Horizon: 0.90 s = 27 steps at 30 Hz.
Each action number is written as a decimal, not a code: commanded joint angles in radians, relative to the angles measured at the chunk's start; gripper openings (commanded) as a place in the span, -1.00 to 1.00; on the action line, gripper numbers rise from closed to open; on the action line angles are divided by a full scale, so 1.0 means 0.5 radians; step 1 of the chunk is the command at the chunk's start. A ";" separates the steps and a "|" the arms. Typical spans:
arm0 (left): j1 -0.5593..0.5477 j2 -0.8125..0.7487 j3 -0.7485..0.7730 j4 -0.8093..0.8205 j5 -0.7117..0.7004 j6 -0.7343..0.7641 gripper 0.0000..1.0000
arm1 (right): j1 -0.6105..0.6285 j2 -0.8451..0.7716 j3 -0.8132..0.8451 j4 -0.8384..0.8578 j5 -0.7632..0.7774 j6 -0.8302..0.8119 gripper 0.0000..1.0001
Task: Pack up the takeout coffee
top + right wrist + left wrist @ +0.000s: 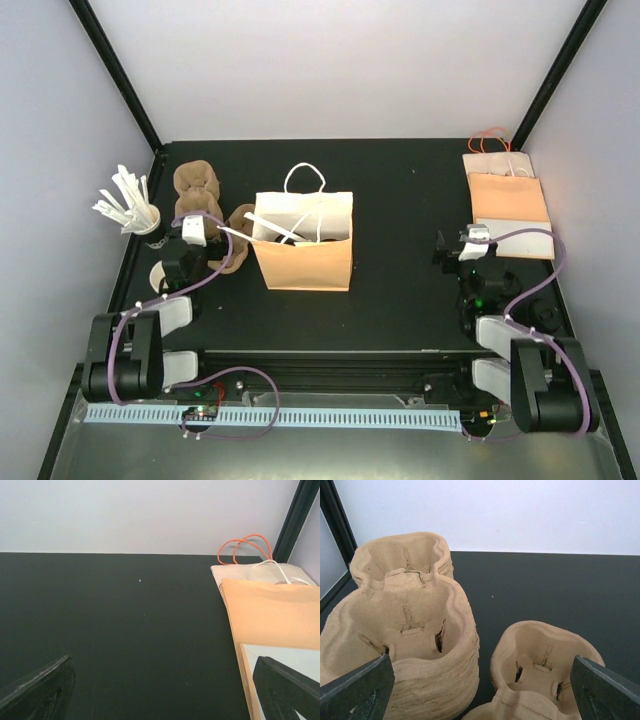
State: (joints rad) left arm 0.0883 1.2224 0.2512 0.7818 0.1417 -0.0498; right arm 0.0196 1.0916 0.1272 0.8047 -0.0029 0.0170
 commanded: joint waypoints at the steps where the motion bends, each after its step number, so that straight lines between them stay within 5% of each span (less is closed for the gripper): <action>1: -0.023 0.150 0.020 0.361 0.049 0.110 0.98 | -0.013 0.194 0.068 0.487 -0.056 -0.070 1.00; 11: -0.040 0.319 0.012 0.503 0.072 0.139 0.97 | -0.012 0.612 0.121 0.804 -0.106 -0.111 1.00; 14: -0.057 0.331 0.028 0.488 0.038 0.150 0.98 | -0.015 0.593 0.312 0.396 -0.006 -0.078 1.00; 27: -0.092 0.331 0.065 0.418 -0.025 0.173 0.98 | -0.016 0.617 0.326 0.398 0.132 -0.009 1.00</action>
State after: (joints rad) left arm 0.0498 1.3823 0.2554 0.9665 0.1341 0.0193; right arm 0.0170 1.4063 0.2829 0.9859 0.0319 0.0063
